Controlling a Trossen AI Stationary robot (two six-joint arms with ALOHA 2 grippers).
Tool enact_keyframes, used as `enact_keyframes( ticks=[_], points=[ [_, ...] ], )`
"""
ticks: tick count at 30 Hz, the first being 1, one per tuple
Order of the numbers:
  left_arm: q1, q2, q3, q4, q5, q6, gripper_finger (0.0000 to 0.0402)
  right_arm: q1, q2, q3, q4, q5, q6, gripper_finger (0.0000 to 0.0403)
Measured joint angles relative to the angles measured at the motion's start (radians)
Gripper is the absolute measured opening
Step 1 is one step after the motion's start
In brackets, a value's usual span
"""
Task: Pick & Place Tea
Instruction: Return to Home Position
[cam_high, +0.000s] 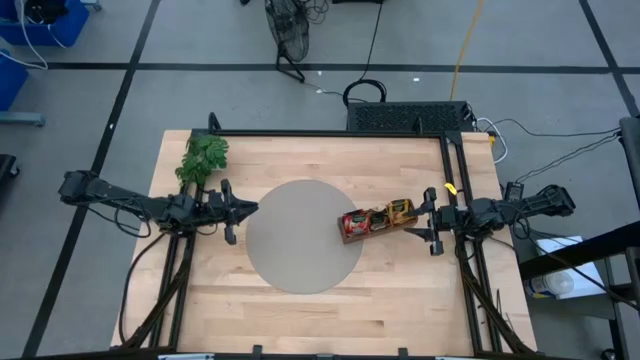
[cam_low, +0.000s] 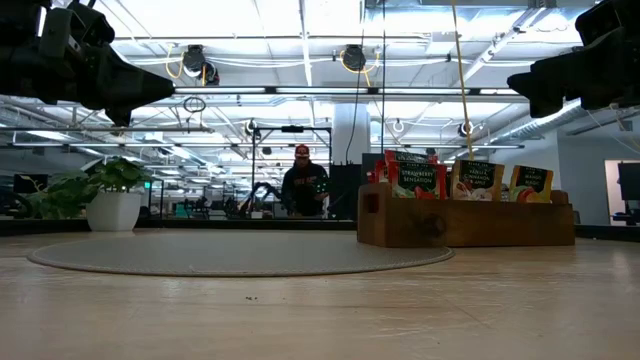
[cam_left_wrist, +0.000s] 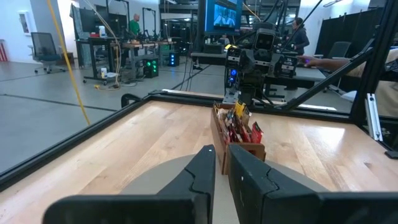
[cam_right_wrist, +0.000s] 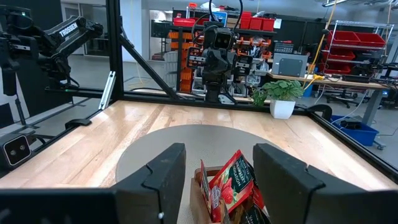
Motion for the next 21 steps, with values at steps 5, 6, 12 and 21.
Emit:
enact_keyframes(
  ticks=[5,6,12,21],
  points=[
    [0.0,0.0,0.0,0.0,0.0,0.0,0.0047,0.0,0.0,0.0,0.0,0.0,0.0,0.0172],
    [0.0,0.0,0.0,0.0,0.0,0.0,0.0047,0.0,0.0,0.0,0.0,0.0,0.0,0.0172],
    [0.0,0.0,0.0,0.0,0.0,0.0,0.0047,0.0,0.0,0.0,0.0,0.0,0.0,0.0176],
    [0.0,0.0,0.0,0.0,0.0,0.0,0.0047,0.0,0.0,0.0,0.0,0.0,0.0,0.017]
  ],
)
